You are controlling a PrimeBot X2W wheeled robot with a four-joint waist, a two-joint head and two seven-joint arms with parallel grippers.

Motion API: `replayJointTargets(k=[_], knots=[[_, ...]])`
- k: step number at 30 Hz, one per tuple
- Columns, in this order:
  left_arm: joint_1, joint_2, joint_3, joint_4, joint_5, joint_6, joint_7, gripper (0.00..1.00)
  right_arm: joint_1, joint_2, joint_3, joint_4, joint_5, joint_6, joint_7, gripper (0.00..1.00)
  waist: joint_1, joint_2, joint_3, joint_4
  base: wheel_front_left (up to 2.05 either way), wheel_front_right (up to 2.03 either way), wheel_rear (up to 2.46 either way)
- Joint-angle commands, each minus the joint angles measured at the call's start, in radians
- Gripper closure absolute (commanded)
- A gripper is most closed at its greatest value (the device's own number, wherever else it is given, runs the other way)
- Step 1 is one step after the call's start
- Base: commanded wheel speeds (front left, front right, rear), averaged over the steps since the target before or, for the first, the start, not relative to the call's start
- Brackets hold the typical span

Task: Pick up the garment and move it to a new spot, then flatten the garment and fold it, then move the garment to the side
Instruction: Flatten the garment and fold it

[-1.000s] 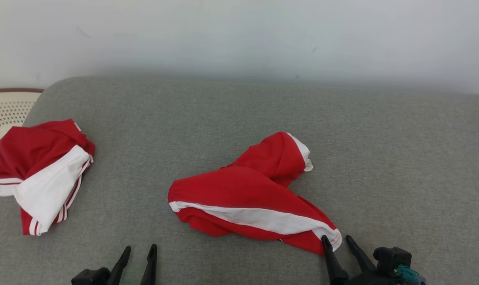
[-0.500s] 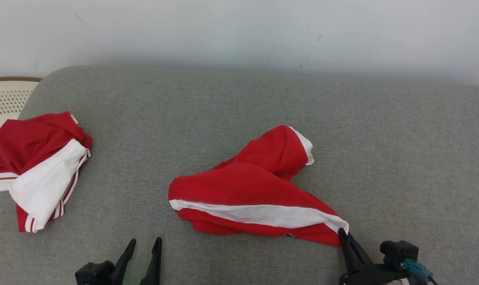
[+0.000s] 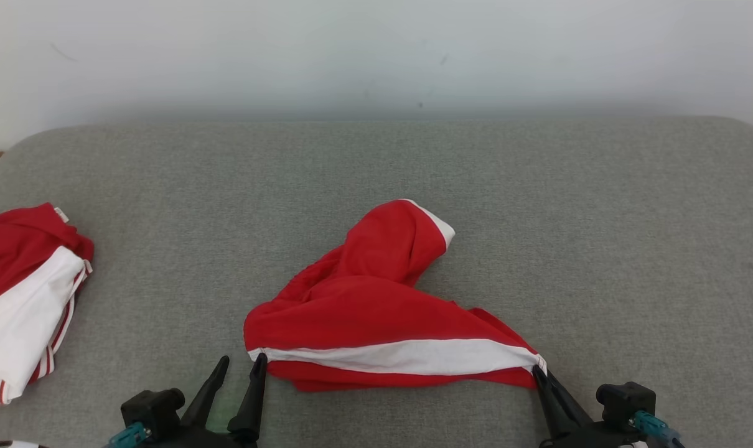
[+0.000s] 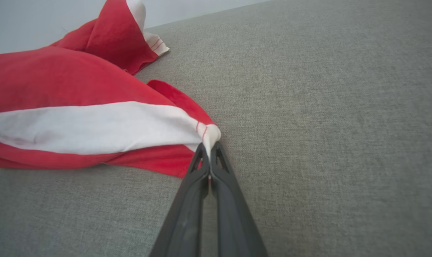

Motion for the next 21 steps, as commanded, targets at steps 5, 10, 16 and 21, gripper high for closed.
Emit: replayJointTargets(k=[5,10,16,21], knots=[[-0.026,0.051,-0.070,-0.007,-0.071,0.000,-0.001,0.00,-0.015,-0.010,0.007,0.000,0.004,0.000,0.000,1.00,-0.0001,0.0000,0.011,-0.024,0.00,0.00,0.00],[-0.037,0.085,-0.137,-0.030,-0.127,0.000,-0.001,0.00,-0.017,-0.003,0.003,-0.003,-0.001,0.000,0.000,1.00,-0.0001,0.0000,0.020,-0.029,0.00,0.00,0.00],[-0.041,0.100,-0.192,-0.054,-0.170,0.000,-0.001,0.08,-0.023,0.003,0.003,-0.005,-0.007,0.000,0.000,1.00,-0.0001,0.0000,0.022,-0.024,0.00,0.00,0.00],[-0.045,0.109,-0.210,-0.069,-0.179,0.000,-0.001,0.56,-0.030,0.004,0.008,-0.010,-0.006,0.000,0.000,1.00,-0.0001,0.0000,0.025,-0.025,0.00,0.00,0.00]])
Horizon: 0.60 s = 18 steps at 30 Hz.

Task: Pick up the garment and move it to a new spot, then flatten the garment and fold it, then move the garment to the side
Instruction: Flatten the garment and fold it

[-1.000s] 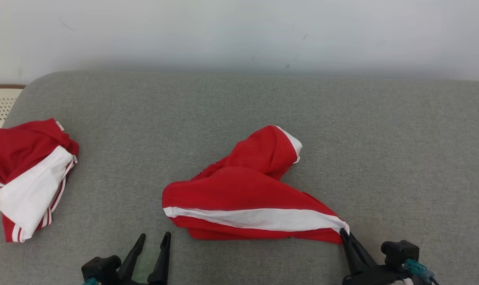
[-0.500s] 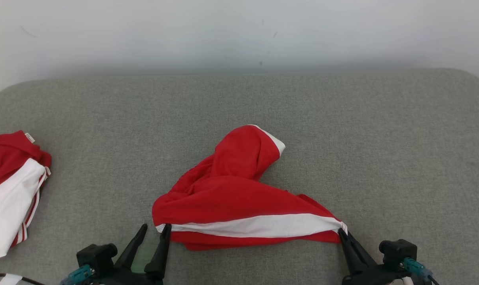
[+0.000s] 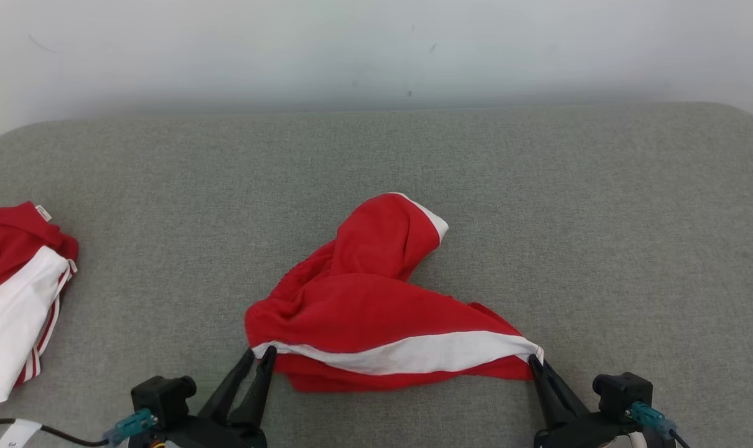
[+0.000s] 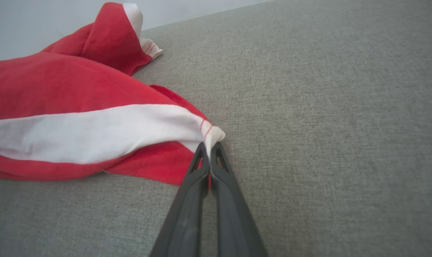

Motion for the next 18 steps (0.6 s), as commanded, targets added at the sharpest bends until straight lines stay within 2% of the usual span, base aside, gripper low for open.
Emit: replayJointTargets(k=[1,7,12,16,17,18], knots=[[-0.004,0.007,-0.011,-0.006,0.003,0.000,-0.001,1.00,-0.011,0.000,0.003,-0.003,-0.004,0.000,0.000,1.00,0.0000,0.0000,0.000,-0.001,0.00,0.00,0.00],[0.001,0.022,-0.047,-0.020,-0.021,0.000,-0.001,1.00,-0.011,0.003,-0.018,-0.032,0.000,0.000,0.000,1.00,0.0000,0.0000,-0.012,-0.003,0.00,0.00,0.00],[-0.023,0.068,-0.087,-0.077,-0.060,0.000,-0.001,1.00,-0.020,0.009,-0.035,-0.089,-0.009,0.000,0.000,1.00,0.0000,0.0000,-0.049,0.002,0.00,0.00,0.00],[-0.080,0.154,-0.153,-0.117,-0.127,0.000,-0.001,1.00,-0.054,0.000,-0.032,-0.129,-0.010,0.000,0.000,1.00,0.0000,0.0000,-0.082,0.012,0.00,0.00,0.00],[-0.136,0.214,-0.215,-0.118,-0.146,0.000,-0.001,1.00,-0.087,-0.011,-0.026,-0.142,-0.012,0.000,0.000,1.00,0.0000,0.0000,-0.093,0.019,0.00,0.00,0.00],[-0.173,0.238,-0.242,-0.120,-0.168,0.000,-0.001,1.00,-0.108,-0.021,-0.023,-0.148,-0.013,0.000,0.000,1.00,0.0000,0.0000,-0.098,0.024,0.00,0.00,0.00]])
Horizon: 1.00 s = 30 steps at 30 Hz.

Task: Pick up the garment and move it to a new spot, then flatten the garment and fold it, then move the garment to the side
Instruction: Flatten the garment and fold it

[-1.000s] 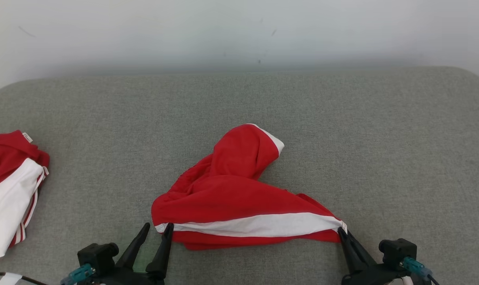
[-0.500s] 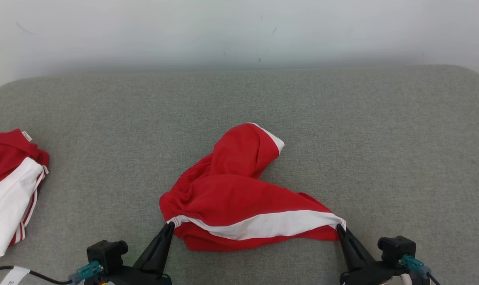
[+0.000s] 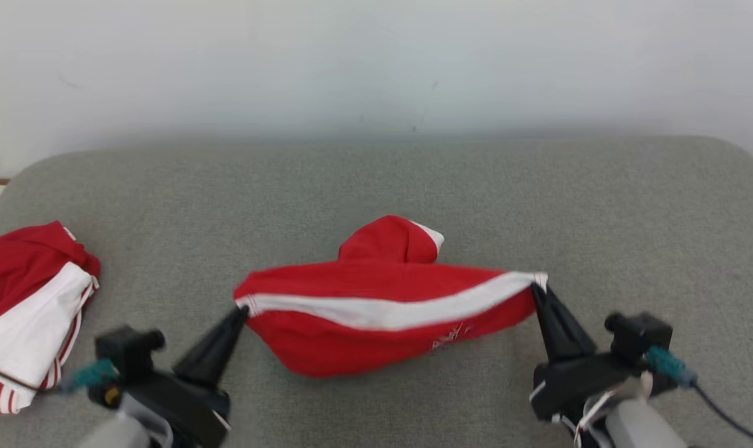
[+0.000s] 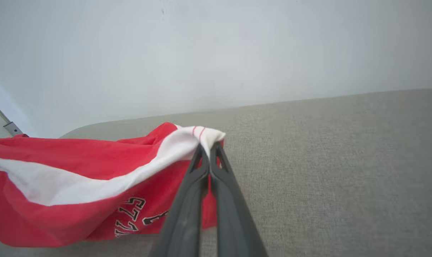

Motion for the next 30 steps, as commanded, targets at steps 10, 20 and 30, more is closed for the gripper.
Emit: replayJointTargets(k=[10,20,30], knots=[[-0.391,0.163,-0.205,0.032,-0.167,0.000,0.011,1.00,-0.282,-0.077,0.027,-0.020,-0.014,0.000,0.000,1.00,0.0000,0.0000,-0.023,0.026,0.00,0.00,0.00],[-0.720,0.175,-0.376,0.120,-0.269,0.000,0.025,1.00,-0.624,-0.100,0.097,0.083,-0.050,0.000,0.000,1.00,0.0000,0.0000,0.086,-0.005,0.00,0.00,0.00],[-1.027,0.093,-0.351,0.284,-0.203,0.000,-0.002,1.00,-1.024,-0.084,0.111,0.254,-0.118,0.000,0.000,1.00,0.0000,0.0000,0.365,-0.013,0.00,0.00,0.00]])
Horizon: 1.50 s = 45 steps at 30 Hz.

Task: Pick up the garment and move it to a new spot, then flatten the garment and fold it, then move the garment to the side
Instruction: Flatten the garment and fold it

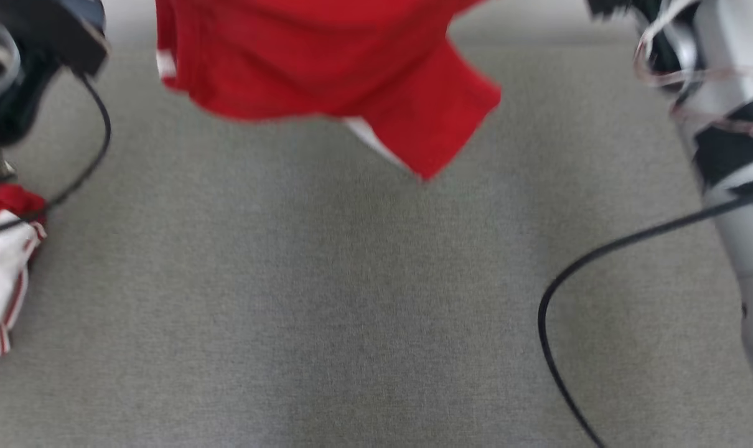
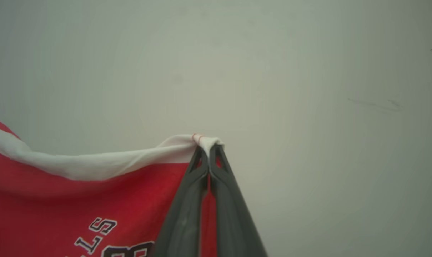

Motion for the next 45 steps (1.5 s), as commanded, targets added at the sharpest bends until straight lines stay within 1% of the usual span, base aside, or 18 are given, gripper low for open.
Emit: replayJointTargets(k=[1,3,7,9,11,12,14,16,19,20,24,25,26,29,31,35,42,45], knots=[[-0.066,-0.012,0.034,0.022,0.049,0.000,-0.008,1.00,-0.070,0.011,-0.013,0.024,-0.020,0.000,0.000,1.00,-0.0003,-0.0001,0.180,-0.011,0.00,0.00,0.00],[-0.123,-0.032,0.086,0.033,0.105,0.000,-0.008,1.00,-0.154,0.017,-0.032,0.050,-0.059,0.000,0.000,1.00,-0.0003,-0.0001,0.226,-0.015,0.00,0.00,0.00],[-0.193,-0.071,0.234,0.014,0.248,0.000,-0.008,1.00,-0.268,0.028,-0.128,0.063,-0.162,0.000,0.000,1.00,-0.0003,-0.0001,0.279,-0.020,0.00,0.00,0.00],[-0.187,-0.090,0.304,-0.003,0.300,0.000,-0.006,1.00,-0.294,0.040,-0.181,0.057,-0.205,0.000,0.000,1.00,-0.0003,-0.0001,0.291,-0.025,0.00,0.00,0.00],[-0.158,-0.109,0.341,-0.012,0.317,0.000,-0.006,1.00,-0.308,0.046,-0.211,0.048,-0.237,0.000,0.000,1.00,-0.0003,-0.0001,0.305,-0.029,0.00,0.00,0.00],[-0.138,-0.112,0.340,-0.016,0.330,0.000,-0.006,1.00,-0.300,0.050,-0.217,0.047,-0.239,0.000,0.000,1.00,-0.0003,-0.0001,0.308,-0.032,0.00,0.00,0.00],[-0.092,-0.112,0.340,-0.028,0.307,0.000,-0.006,1.00,-0.258,0.058,-0.206,0.051,-0.225,0.000,0.000,1.00,-0.0003,-0.0001,0.313,-0.042,0.00,0.00,0.00],[-0.034,-0.107,0.329,-0.043,0.260,0.000,-0.006,1.00,-0.207,0.052,-0.168,0.050,-0.197,0.000,0.000,1.00,-0.0003,-0.0001,0.315,-0.050,0.00,0.00,0.00],[0.069,-0.088,0.256,-0.081,0.162,0.000,-0.006,1.00,-0.115,0.018,-0.104,0.035,-0.122,0.000,0.000,1.00,-0.0003,-0.0001,0.317,-0.060,0.00,0.00,0.00],[0.069,-0.088,0.256,-0.081,0.162,0.000,-0.006,1.00,-0.115,0.018,-0.104,0.035,-0.122,0.000,0.000,1.00,-0.0003,-0.0001,0.317,-0.060,0.00,0.00,0.00],[0.218,-0.053,0.190,-0.143,0.005,0.000,-0.006,1.00,0.077,-0.042,-0.019,0.016,-0.001,0.000,0.000,1.00,-0.0003,-0.0001,0.297,-0.062,0.00,0.00,0.00],[0.257,-0.038,0.163,-0.154,-0.016,0.000,-0.006,1.00,0.123,-0.062,0.005,0.005,0.030,0.000,0.000,1.00,-0.0003,-0.0001,0.287,-0.062,0.00,0.00,0.00],[0.289,-0.033,0.174,-0.169,-0.057,0.000,-0.007,1.00,0.168,-0.079,0.032,-0.005,0.062,0.000,0.000,1.00,-0.0003,-0.0001,0.275,-0.062,0.00,0.00,0.00],[0.408,-0.029,0.191,-0.196,-0.122,0.000,-0.007,1.00,0.311,-0.123,0.087,-0.049,0.155,0.000,0.000,1.00,-0.0003,-0.0001,0.236,-0.058,0.00,0.00,0.00],[0.480,-0.028,0.190,-0.200,-0.126,0.000,-0.006,1.00,0.394,-0.147,0.112,-0.077,0.205,0.000,0.000,1.00,-0.0003,-0.0001,0.208,-0.053,0.00,0.00,0.00],[0.626,-0.055,0.254,-0.205,-0.136,0.000,-0.006,1.00,0.529,-0.168,0.125,-0.126,0.271,0.000,0.000,1.00,-0.0003,-0.0001,0.144,-0.051,0.00,0.00,0.00],[0.858,-0.118,0.338,-0.172,-0.105,0.000,-0.006,1.00,0.720,-0.156,0.127,-0.157,0.303,0.000,0.000,1.00,-0.0003,-0.0001,0.024,-0.047,0.00,0.00,0.00],[0.934,-0.140,0.371,-0.164,-0.082,0.000,-0.006,1.00,0.794,-0.147,0.096,-0.162,0.322,0.000,0.000,1.00,-0.0003,-0.0001,-0.027,-0.047,0.00,0.00,0.00]])
